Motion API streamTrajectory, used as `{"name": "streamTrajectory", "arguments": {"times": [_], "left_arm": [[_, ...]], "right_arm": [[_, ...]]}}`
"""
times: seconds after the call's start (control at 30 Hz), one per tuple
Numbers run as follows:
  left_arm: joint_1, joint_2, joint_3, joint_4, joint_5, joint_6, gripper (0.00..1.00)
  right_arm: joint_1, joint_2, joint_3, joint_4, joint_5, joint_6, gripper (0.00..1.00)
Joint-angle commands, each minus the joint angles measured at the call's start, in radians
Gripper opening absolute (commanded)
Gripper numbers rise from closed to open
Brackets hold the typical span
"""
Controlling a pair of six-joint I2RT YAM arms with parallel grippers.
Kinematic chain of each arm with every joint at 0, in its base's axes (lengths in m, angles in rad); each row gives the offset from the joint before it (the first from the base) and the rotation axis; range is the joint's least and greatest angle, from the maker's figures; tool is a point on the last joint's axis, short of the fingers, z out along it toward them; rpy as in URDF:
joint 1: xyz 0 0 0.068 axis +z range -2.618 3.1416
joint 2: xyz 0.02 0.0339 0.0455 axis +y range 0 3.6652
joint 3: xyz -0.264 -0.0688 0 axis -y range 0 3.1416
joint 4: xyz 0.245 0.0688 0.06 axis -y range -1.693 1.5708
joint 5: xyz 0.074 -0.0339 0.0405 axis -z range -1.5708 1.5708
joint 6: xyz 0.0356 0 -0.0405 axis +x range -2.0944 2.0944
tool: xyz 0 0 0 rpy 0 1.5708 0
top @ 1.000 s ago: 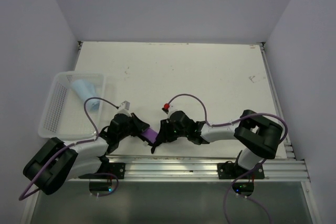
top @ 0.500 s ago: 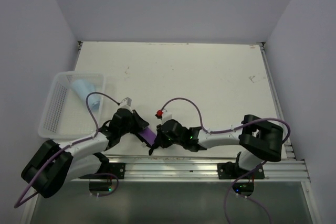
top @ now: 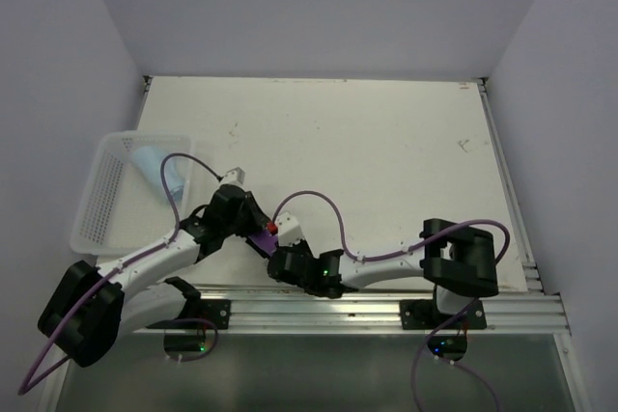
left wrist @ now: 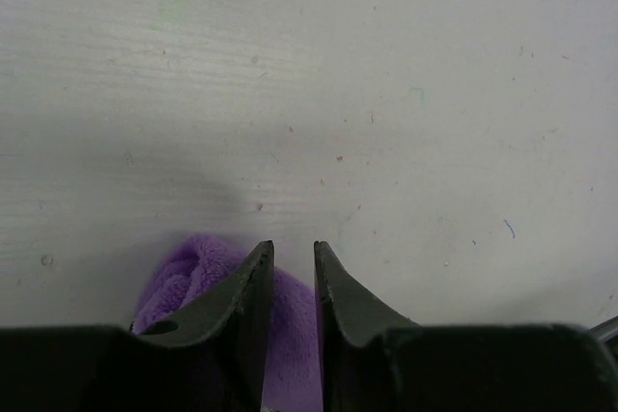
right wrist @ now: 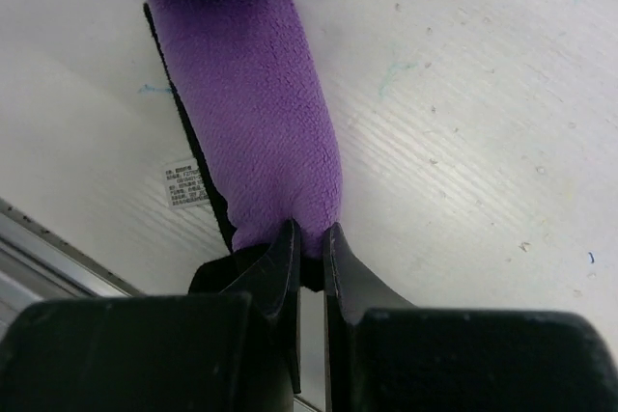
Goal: Roll the towels
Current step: Roll the towel
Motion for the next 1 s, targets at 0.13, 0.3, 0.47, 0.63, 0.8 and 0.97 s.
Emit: {"name": "streamTrajectory", "arguments": {"times": [0.13, 0.3, 0.47, 0.63, 0.8, 0.97], "left_arm": [[0.005, -0.013, 0.118, -0.163, 0.021, 0.061, 0.32], [0.005, -0.060, 0.176, -0.257, -0.029, 0.073, 0.38], [0.005, -0.070, 0.233, -0.370, -0.062, 0.087, 0.52], [0.006, -0.091, 0.223, -0.412, -0.028, 0.065, 0.62], [0.005, -0.119, 0.157, -0.363, 0.067, 0.000, 0.66], [0.003, -0.083, 0.101, -0.329, 0.122, -0.030, 0.66]], "right_arm": [[0.074, 0.101, 0.104, -0.228, 0.279, -0.010, 0.00], [0.093, 0.149, 0.147, -0.270, 0.320, 0.004, 0.00], [0.093, 0.147, 0.143, -0.247, 0.313, -0.001, 0.00], [0.093, 0.127, 0.123, -0.210, 0.301, -0.005, 0.00], [0.096, 0.135, 0.132, -0.199, 0.293, 0.002, 0.00], [0.096, 0.149, 0.173, -0.257, 0.316, 0.059, 0.00]]}}
